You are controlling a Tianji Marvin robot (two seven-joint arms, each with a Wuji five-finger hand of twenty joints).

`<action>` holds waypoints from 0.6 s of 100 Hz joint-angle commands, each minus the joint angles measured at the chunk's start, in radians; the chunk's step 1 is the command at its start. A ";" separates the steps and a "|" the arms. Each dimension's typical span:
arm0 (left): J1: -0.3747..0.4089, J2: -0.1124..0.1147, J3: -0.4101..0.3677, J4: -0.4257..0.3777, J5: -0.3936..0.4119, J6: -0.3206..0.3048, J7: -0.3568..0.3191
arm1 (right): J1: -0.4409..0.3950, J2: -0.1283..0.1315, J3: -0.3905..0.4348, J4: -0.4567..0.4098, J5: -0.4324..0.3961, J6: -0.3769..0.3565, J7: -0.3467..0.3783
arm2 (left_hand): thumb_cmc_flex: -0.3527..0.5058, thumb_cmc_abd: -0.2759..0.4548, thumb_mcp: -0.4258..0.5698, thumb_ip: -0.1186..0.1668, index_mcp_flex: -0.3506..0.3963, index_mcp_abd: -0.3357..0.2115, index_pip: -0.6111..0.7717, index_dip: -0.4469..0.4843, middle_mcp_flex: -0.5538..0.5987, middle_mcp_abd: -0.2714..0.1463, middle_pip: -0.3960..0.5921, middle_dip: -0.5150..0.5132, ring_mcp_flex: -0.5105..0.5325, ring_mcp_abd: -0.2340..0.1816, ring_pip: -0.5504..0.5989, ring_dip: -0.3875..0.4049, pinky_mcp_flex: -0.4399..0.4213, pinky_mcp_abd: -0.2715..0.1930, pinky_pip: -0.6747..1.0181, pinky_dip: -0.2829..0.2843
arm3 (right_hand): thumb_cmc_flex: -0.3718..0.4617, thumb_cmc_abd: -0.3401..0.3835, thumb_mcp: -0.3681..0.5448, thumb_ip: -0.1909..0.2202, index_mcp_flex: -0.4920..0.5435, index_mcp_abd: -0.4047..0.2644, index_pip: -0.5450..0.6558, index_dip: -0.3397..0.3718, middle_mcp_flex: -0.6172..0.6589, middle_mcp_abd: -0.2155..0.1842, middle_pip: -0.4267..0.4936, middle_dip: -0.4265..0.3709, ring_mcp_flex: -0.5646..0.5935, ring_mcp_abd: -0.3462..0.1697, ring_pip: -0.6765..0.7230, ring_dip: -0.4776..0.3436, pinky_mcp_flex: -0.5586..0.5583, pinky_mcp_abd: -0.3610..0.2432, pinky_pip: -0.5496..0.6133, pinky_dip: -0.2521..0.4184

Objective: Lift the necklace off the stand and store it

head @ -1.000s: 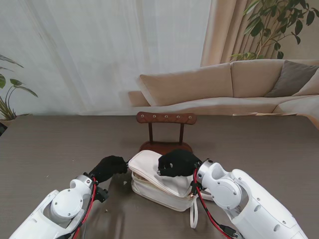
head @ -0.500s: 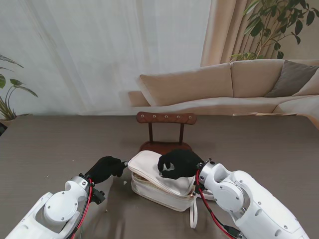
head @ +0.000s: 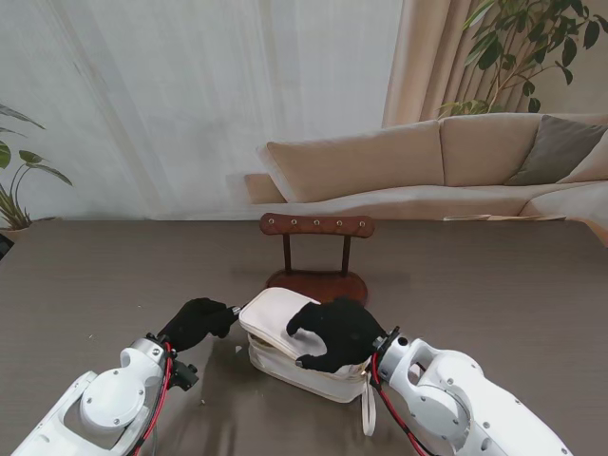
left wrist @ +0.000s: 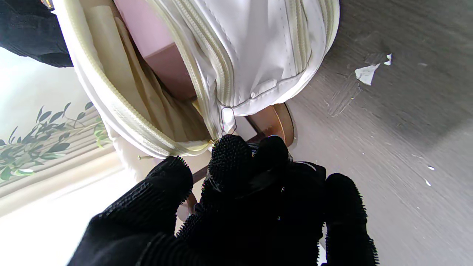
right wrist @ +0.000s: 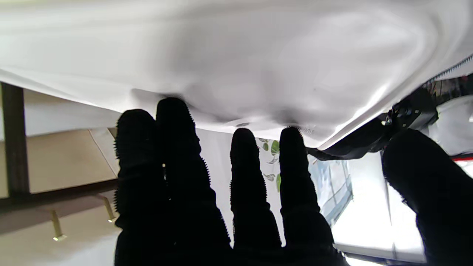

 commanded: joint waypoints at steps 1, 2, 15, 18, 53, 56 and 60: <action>0.010 -0.003 -0.004 -0.012 -0.003 0.006 -0.020 | -0.010 -0.006 -0.025 0.006 -0.006 0.001 0.020 | -0.048 -0.021 0.004 0.015 0.050 0.052 0.060 0.015 0.035 0.025 0.004 0.015 0.047 0.031 -0.012 0.028 0.003 -0.014 0.047 0.010 | -0.031 0.014 -0.045 0.032 -0.085 0.045 -0.019 -0.038 -0.071 0.026 -0.016 -0.028 -0.148 -0.102 -0.236 -0.144 -0.335 -0.034 -0.032 -0.035; 0.010 -0.003 -0.005 -0.013 -0.003 0.007 -0.020 | -0.009 -0.005 -0.027 0.006 -0.013 0.003 0.016 | -0.047 -0.020 0.005 0.015 0.051 0.053 0.060 0.014 0.035 0.025 0.004 0.016 0.047 0.031 -0.012 0.028 0.003 -0.013 0.047 0.010 | -0.032 0.017 -0.049 0.034 -0.099 0.051 -0.018 -0.043 -0.080 0.027 -0.014 -0.032 -0.151 -0.102 -0.236 -0.146 -0.338 -0.035 -0.034 -0.036; 0.013 -0.003 -0.004 -0.015 -0.003 0.009 -0.023 | -0.001 0.002 -0.046 -0.010 -0.098 0.036 -0.032 | -0.048 -0.021 0.006 0.015 0.051 0.050 0.058 0.013 0.037 0.023 0.003 0.016 0.049 0.032 -0.015 0.028 0.005 -0.013 0.047 0.010 | -0.043 0.039 -0.094 0.046 -0.250 0.152 0.014 -0.118 -0.182 0.053 0.015 -0.066 -0.179 -0.103 -0.228 -0.160 -0.348 -0.042 -0.039 -0.040; 0.013 -0.003 -0.003 -0.015 -0.005 0.010 -0.023 | 0.000 0.003 -0.048 -0.015 -0.110 0.043 -0.036 | -0.048 -0.022 0.007 0.015 0.052 0.052 0.057 0.013 0.036 0.025 0.002 0.016 0.049 0.033 -0.016 0.028 0.005 -0.013 0.047 0.010 | -0.044 0.041 -0.099 0.047 -0.272 0.166 0.016 -0.122 -0.197 0.054 0.017 -0.067 -0.178 -0.104 -0.225 -0.160 -0.348 -0.042 -0.038 -0.040; 0.007 -0.003 0.007 -0.008 -0.020 0.014 -0.031 | 0.059 0.015 -0.124 0.000 -0.166 0.076 -0.021 | -0.047 -0.025 0.010 0.015 0.053 0.053 0.048 0.008 0.039 0.029 -0.001 0.016 0.053 0.041 -0.025 0.028 0.003 -0.011 0.046 0.008 | 0.000 0.006 -0.128 0.054 -0.331 0.104 0.056 -0.144 -0.261 -0.003 0.055 -0.074 -0.167 -0.124 -0.201 -0.159 -0.336 -0.068 -0.021 -0.044; 0.008 -0.002 0.006 -0.008 -0.020 0.014 -0.034 | 0.069 0.016 -0.136 0.011 -0.174 0.078 -0.027 | -0.047 -0.024 0.010 0.015 0.053 0.053 0.048 0.008 0.040 0.027 0.000 0.016 0.054 0.040 -0.025 0.028 0.004 -0.010 0.046 0.009 | 0.010 -0.009 -0.122 0.053 -0.302 0.086 0.065 -0.141 -0.245 -0.009 0.059 -0.074 -0.165 -0.130 -0.198 -0.159 -0.335 -0.069 -0.019 -0.044; 0.009 -0.001 0.005 -0.010 -0.020 0.014 -0.039 | 0.083 0.019 -0.151 0.025 -0.187 0.082 -0.037 | -0.048 -0.025 0.009 0.015 0.055 0.053 0.049 0.008 0.042 0.027 0.001 0.017 0.056 0.040 -0.024 0.028 0.005 -0.010 0.047 0.009 | 0.021 -0.031 -0.113 0.049 -0.275 0.073 0.070 -0.138 -0.235 -0.008 0.058 -0.074 -0.168 -0.136 -0.199 -0.160 -0.338 -0.072 -0.018 -0.045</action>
